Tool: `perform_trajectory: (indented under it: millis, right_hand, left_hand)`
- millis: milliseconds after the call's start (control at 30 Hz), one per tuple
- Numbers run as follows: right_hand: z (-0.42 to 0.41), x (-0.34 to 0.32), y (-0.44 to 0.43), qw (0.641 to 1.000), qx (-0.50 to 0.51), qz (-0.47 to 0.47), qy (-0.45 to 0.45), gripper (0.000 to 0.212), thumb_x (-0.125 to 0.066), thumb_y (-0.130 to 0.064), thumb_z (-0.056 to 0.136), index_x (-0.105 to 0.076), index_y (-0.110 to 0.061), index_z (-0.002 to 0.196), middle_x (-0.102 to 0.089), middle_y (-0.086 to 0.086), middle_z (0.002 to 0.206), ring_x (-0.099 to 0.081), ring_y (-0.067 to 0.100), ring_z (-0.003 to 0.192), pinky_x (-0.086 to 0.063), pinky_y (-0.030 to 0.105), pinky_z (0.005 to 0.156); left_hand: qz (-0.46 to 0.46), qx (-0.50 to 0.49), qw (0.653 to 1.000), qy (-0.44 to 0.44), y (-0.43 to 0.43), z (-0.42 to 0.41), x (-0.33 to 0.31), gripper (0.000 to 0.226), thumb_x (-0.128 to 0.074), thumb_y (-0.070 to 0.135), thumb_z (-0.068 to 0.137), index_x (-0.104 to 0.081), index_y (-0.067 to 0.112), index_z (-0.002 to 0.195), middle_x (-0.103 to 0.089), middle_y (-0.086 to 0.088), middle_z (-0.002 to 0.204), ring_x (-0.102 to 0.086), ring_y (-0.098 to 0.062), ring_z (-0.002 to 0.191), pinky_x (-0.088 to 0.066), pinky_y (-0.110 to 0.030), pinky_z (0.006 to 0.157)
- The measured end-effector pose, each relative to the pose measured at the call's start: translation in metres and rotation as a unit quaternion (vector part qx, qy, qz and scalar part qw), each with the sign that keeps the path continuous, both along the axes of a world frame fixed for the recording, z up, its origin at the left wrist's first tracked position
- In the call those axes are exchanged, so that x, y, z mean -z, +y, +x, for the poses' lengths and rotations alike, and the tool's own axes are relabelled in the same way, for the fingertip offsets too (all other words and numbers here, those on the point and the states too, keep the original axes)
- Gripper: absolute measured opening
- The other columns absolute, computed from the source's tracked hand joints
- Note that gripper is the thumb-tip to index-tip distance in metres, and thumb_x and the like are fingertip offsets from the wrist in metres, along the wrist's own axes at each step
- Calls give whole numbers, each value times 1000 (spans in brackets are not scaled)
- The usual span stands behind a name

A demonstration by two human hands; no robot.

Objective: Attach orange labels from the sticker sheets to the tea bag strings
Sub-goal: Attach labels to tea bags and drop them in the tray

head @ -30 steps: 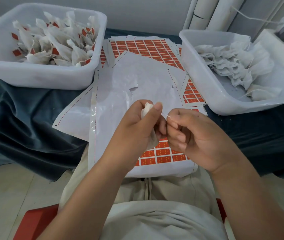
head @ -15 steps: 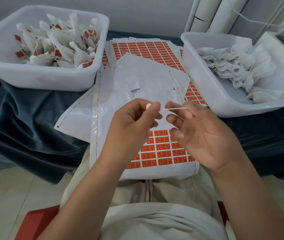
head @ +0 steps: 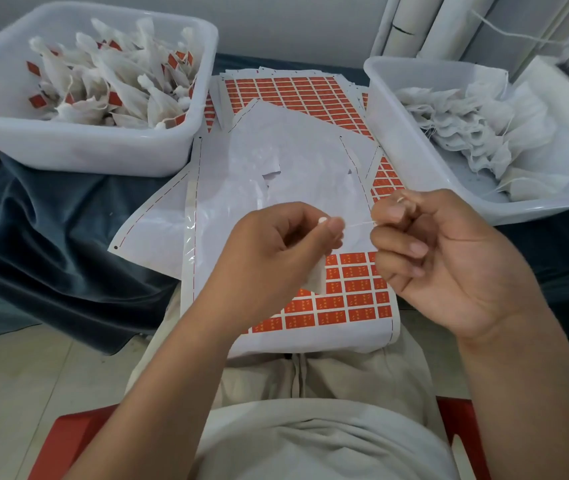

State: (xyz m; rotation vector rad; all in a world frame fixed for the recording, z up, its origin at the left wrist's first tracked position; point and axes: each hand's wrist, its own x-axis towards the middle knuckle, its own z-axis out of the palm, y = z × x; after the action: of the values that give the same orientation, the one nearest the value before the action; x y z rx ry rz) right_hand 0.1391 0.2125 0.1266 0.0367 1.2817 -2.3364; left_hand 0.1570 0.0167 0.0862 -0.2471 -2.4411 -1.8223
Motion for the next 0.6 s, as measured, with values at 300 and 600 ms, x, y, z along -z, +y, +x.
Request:
perform_trajectory:
  millis: [300, 600]
  right_hand:
    - [-40, 27, 55, 955, 79, 268, 100, 32, -42, -15, 92, -44, -26, 62, -28, -4, 59, -30, 16, 50, -39, 24, 46]
    - [-48, 65, 64, 844, -103, 525, 14, 32, -58, -53, 103, -79, -29, 104, -39, -12, 55, -29, 7, 47, -25, 23, 44]
  left_hand:
    - [-392, 13, 919, 24, 20, -15, 61, 77, -58, 72, 92, -37, 36, 158, -38, 13, 165, -35, -15, 153, -20, -42, 125]
    - [-403, -37, 907, 114, 0, -35, 89, 50, -72, 44, 95, -61, 31, 143, -60, 9, 149, -49, -16, 145, -28, -43, 124]
